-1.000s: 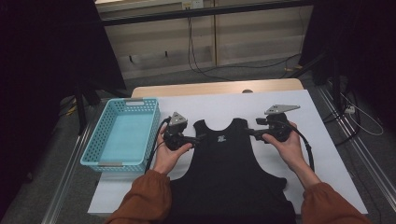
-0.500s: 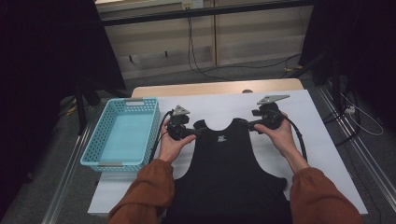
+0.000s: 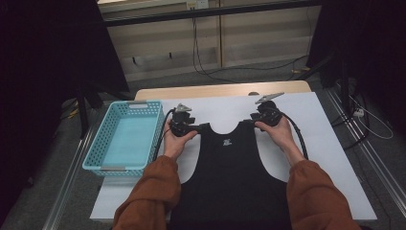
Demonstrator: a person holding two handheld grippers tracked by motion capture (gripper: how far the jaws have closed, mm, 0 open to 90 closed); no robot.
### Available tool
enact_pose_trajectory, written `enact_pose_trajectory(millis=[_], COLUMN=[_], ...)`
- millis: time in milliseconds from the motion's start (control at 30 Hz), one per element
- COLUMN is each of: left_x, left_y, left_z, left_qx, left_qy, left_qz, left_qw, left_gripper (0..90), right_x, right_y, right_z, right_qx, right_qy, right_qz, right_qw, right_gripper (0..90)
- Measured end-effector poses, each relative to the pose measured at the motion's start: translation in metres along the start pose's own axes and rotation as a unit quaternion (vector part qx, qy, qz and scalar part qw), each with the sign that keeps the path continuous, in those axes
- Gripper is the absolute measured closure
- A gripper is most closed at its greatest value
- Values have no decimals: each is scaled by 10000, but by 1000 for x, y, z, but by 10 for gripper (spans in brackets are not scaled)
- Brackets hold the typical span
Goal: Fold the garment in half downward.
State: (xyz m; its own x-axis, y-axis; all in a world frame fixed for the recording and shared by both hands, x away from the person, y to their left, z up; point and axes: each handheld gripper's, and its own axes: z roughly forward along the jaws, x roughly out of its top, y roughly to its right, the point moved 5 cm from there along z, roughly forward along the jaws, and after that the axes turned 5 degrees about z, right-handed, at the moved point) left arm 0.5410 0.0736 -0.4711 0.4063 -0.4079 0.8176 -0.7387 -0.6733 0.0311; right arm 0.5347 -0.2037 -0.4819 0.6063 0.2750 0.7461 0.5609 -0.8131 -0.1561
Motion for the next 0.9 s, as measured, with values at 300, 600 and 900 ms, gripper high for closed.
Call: enact_pose_trajectory(millis=[300, 600, 900], left_x=[-8, -12, -11], left_y=[-8, -7, 4], left_z=[13, 27, 30], left_qx=[-85, -352, -493], left_qy=[-277, -295, -283], left_qz=[-131, -297, -145], left_qw=[9995, 9985, 9983], left_gripper=[523, 581, 668], right_x=[-9, -9, -8], right_y=[2, 4, -4], right_z=[9, 11, 15], right_qx=[129, 134, 331], right_qy=[-190, -162, -185], right_qz=[139, 266, 240], right_qw=[9996, 9994, 9990], right_gripper=[652, 685, 743])
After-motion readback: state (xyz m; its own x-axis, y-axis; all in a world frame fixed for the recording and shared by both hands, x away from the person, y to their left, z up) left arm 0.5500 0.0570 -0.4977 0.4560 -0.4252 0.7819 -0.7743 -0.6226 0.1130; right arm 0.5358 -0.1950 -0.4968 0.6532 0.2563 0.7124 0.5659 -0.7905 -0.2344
